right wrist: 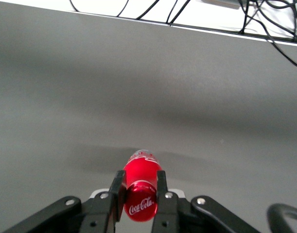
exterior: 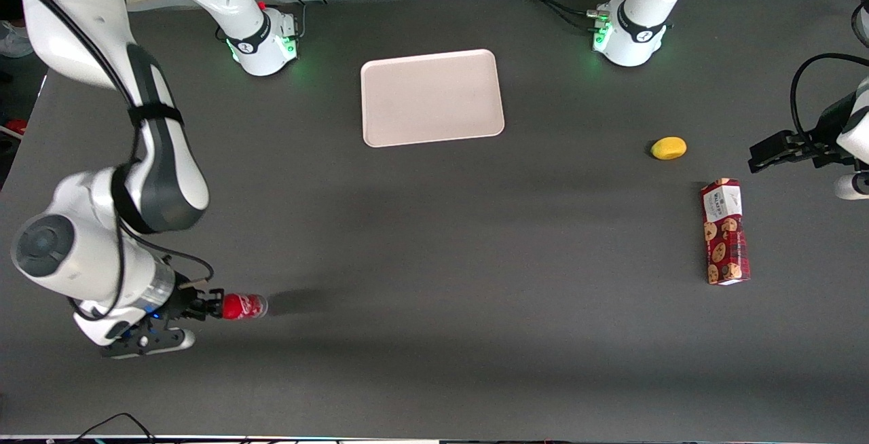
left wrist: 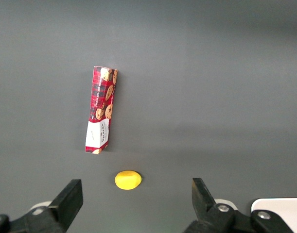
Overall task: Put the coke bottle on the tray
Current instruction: 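Lift the bottle and carry it toward the white tray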
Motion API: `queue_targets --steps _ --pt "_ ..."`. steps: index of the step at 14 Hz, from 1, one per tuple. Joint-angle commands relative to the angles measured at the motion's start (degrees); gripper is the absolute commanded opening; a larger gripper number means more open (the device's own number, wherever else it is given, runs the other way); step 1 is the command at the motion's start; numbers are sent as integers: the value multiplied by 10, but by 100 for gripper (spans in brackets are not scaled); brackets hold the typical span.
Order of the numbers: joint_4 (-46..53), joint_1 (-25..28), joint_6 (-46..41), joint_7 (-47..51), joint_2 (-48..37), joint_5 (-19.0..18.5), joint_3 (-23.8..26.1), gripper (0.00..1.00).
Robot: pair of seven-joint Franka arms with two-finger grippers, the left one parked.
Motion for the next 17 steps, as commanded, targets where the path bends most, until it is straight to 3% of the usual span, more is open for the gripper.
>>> queue_targets --steps 1,6,8,10,12,17 --pt "3 3 -108 0 -85 -3 13 0" --pt "71 6 -337 53 -178 -6 82 0" --pt "70 5 -380 120 -220 0 128 0" --pt "41 4 -420 259 -248 20 206 0" --pt "-19 -1 -404 371 -263 65 259 0" --pt "-314 4 -219 404 -412 127 281 0"
